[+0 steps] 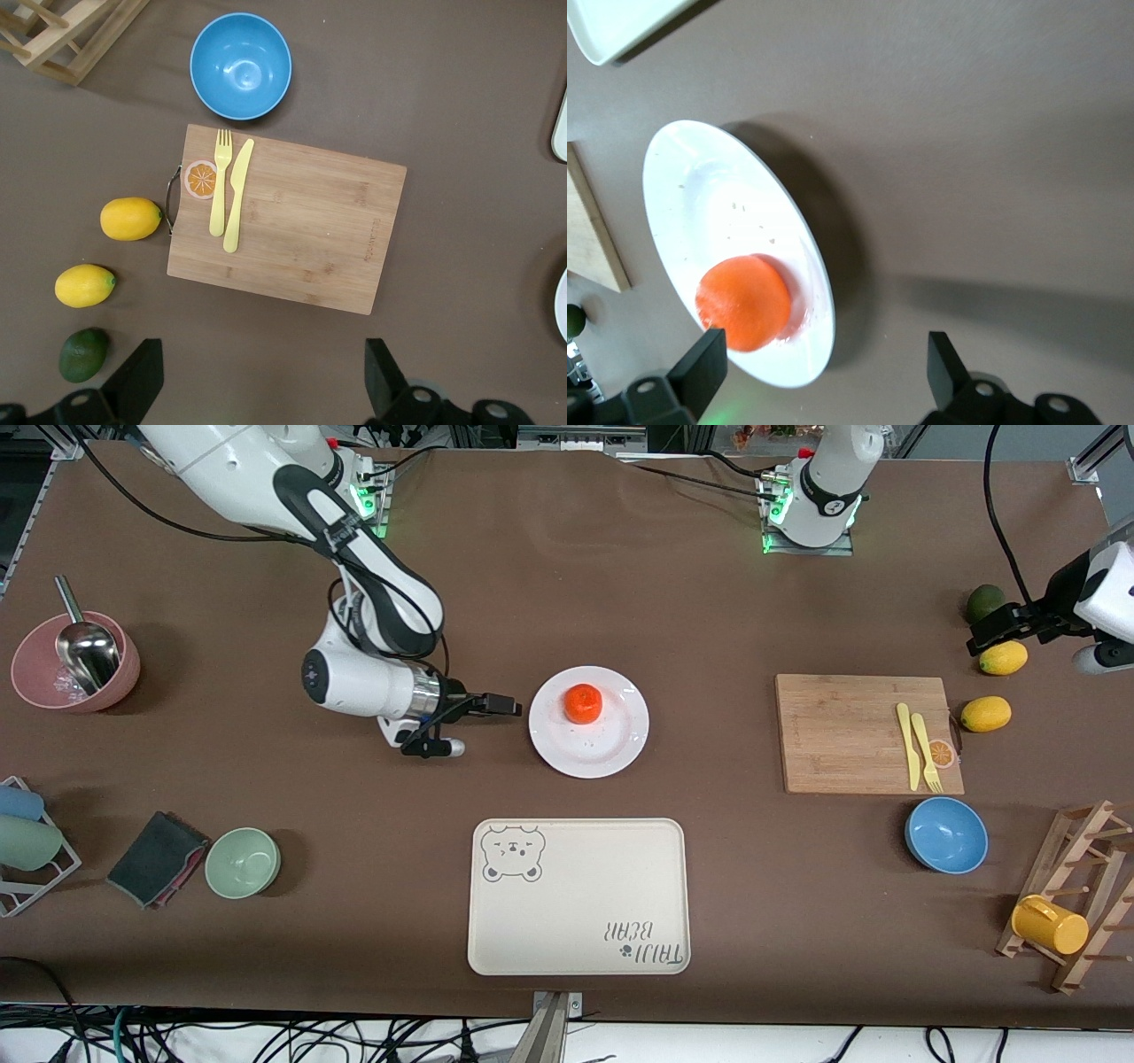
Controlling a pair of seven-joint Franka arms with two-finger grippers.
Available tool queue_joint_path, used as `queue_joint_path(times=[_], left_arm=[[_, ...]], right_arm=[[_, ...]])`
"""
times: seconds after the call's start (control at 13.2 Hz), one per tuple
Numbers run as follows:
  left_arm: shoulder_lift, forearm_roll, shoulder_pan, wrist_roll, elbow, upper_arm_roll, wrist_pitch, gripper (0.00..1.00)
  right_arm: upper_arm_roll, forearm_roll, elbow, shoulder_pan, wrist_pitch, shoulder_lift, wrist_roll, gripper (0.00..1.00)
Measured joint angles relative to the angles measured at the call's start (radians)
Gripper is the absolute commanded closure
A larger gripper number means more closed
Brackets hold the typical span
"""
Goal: Place orange and plate with both arms
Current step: 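Grip the white plate rim with the right gripper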
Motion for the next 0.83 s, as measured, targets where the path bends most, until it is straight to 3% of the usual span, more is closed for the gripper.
queue_joint_path(times=[0.46, 0.68, 0.76, 0.83], left_arm=[[0.017, 0.000, -0.001, 0.000, 0.028, -0.001, -0.049, 0.00], [0.056, 0.002, -0.001, 0.000, 0.093, -0.001, -0.049, 0.00], [0.074, 0.002, -0.001, 0.000, 0.116, -0.001, -0.049, 0.00], [0.089, 0.002, -0.001, 0.000, 0.131, -0.001, -0.050, 0.00]], right_arm=[[0.026, 0.015, 0.015, 0.034, 0.140, 0.076, 0.000, 0.00], [0.027, 0.021, 0.052, 0.071, 0.179, 0.110, 0.002, 0.01], [0.027, 0.021, 0.060, 0.078, 0.188, 0.118, 0.002, 0.11], [0.027, 0.021, 0.065, 0.081, 0.193, 0.123, 0.002, 0.28]])
